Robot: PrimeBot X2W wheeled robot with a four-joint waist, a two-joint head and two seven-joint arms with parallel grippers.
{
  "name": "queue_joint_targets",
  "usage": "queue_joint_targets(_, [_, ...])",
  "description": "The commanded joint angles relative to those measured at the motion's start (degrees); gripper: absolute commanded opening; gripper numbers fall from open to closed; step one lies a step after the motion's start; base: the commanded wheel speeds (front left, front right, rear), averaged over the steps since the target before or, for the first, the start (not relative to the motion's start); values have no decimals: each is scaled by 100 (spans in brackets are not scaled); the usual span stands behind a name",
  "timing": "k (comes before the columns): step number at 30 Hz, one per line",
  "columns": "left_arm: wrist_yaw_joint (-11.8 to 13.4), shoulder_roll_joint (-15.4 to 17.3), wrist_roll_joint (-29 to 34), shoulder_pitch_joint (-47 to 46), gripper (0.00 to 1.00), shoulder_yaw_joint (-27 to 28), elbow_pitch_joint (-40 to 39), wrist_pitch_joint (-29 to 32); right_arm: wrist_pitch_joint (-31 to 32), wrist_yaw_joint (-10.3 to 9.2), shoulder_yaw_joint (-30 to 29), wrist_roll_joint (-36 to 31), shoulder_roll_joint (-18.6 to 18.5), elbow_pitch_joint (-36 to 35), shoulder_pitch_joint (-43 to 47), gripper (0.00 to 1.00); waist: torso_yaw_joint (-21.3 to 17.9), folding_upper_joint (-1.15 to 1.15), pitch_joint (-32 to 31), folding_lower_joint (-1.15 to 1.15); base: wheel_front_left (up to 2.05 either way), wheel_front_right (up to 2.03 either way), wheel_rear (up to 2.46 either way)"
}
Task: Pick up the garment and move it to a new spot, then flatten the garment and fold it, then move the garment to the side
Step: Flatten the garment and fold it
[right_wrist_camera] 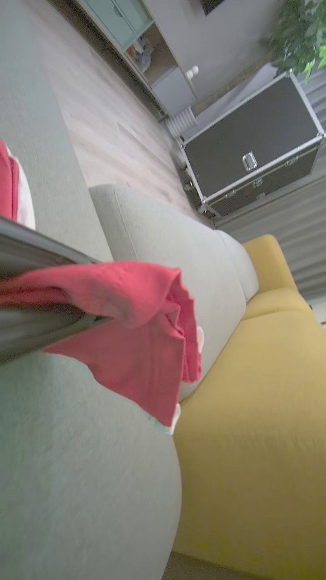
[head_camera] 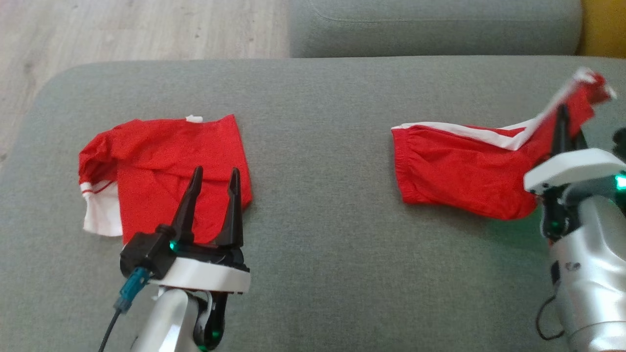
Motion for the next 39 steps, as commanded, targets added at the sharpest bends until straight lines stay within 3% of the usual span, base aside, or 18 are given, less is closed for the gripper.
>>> queue_joint_targets(1, [-37,47,54,-99,100,186,-165,-29,-29,-5,193,14,45,-245,-76,0,55,0,-34,0,0,0,0])
queue_joint_targets(12, [-39,47,62,-50,100,128,-115,-29,102,-5,1534,335,354,-713,-40,0,488,0,-64,0,0,0,0])
queue_joint_targets(22, [-47,47,101,33,100,134,-72,-29,169,-5,2727,-7,306,227,154,0,834,0,-204,0,0,0,0])
queue_joint_targets(29, [-43,47,127,156,100,203,-71,-29,294,-5,3716,-166,231,872,286,0,708,0,-293,0,0,0,0])
queue_joint_targets(30, [-43,47,123,162,100,206,-69,-29,260,-5,3820,-189,225,909,271,74,661,0,-302,0,0,0,0])
queue_joint_targets(31, [-43,47,116,166,100,209,-71,-29,229,-5,3886,-163,237,936,258,100,611,0,-312,0,0,0,0])
queue_joint_targets(39, [-10,47,77,199,100,336,-204,-29,-151,-5,4057,306,173,588,45,100,22,0,-407,0,0,0,0])
